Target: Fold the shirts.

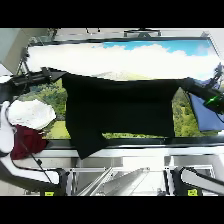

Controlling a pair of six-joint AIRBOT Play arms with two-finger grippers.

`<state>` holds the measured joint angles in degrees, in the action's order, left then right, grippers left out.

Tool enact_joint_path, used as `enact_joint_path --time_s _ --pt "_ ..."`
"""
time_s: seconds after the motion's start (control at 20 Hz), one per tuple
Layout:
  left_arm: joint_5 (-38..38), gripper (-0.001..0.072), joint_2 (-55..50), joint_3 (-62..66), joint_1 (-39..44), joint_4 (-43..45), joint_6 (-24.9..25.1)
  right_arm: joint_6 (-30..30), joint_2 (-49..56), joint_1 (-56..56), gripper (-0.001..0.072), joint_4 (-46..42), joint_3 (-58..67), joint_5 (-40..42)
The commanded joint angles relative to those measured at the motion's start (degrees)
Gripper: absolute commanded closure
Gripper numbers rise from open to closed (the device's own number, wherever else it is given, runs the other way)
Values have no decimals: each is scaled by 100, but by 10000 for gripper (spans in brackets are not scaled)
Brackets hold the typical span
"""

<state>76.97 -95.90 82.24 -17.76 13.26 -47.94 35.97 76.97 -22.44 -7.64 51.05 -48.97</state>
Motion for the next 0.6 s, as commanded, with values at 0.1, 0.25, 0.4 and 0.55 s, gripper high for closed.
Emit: enact_joint_path --time_s 0.1,0.25,0.4,0.55 --pt "-675 693 -1652 1115 190 223 -289 -520 1810 66 683 763 739 289" --pt "-748 701 -2192 1945 179 223 -643 -417 2505 76 683 1047 1685 197" --pt "-756 700 -2455 2660 184 225 -907 -127 3001 109 683 1047 2579 -9" --pt "-542 700 -2647 3058 203 232 -1027 -39 3211 146 683 1036 2931 -219"
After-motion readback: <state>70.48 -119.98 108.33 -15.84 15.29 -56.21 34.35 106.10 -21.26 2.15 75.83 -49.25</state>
